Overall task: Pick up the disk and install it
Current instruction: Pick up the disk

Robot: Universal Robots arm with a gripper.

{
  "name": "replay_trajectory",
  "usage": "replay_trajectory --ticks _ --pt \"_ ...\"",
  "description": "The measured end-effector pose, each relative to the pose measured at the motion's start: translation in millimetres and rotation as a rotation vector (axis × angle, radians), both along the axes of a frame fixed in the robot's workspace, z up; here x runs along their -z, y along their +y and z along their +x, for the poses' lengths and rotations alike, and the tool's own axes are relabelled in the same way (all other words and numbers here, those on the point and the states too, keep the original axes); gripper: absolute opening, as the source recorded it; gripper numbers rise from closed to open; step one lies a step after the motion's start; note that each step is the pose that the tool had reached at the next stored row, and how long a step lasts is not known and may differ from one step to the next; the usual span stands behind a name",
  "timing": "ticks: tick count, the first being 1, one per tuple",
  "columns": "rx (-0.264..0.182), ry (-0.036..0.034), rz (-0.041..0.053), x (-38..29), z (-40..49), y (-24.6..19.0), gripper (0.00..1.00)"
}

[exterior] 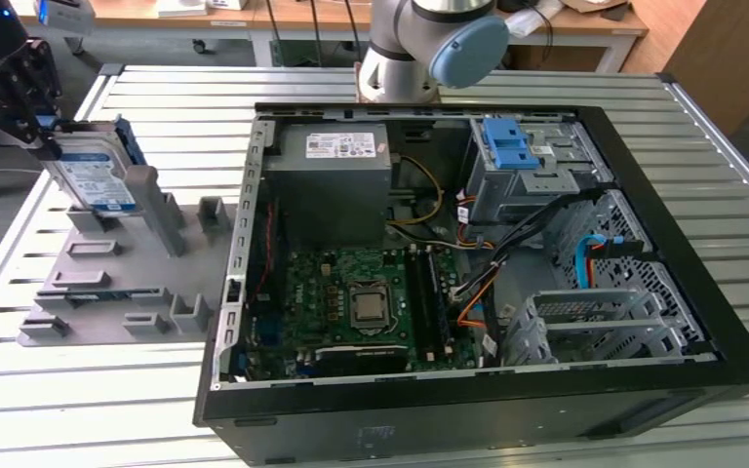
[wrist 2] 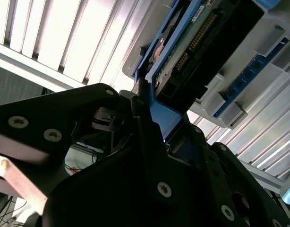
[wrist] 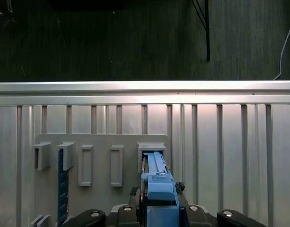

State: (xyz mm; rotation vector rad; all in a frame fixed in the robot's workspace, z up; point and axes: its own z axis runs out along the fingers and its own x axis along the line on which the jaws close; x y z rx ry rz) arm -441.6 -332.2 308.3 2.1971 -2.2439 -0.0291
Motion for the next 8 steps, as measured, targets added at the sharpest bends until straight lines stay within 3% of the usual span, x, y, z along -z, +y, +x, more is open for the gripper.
replay_trajectory --ticks 8 --pt "0.0 0.0 0.0001 0.0 0.0 0.0 0.36"
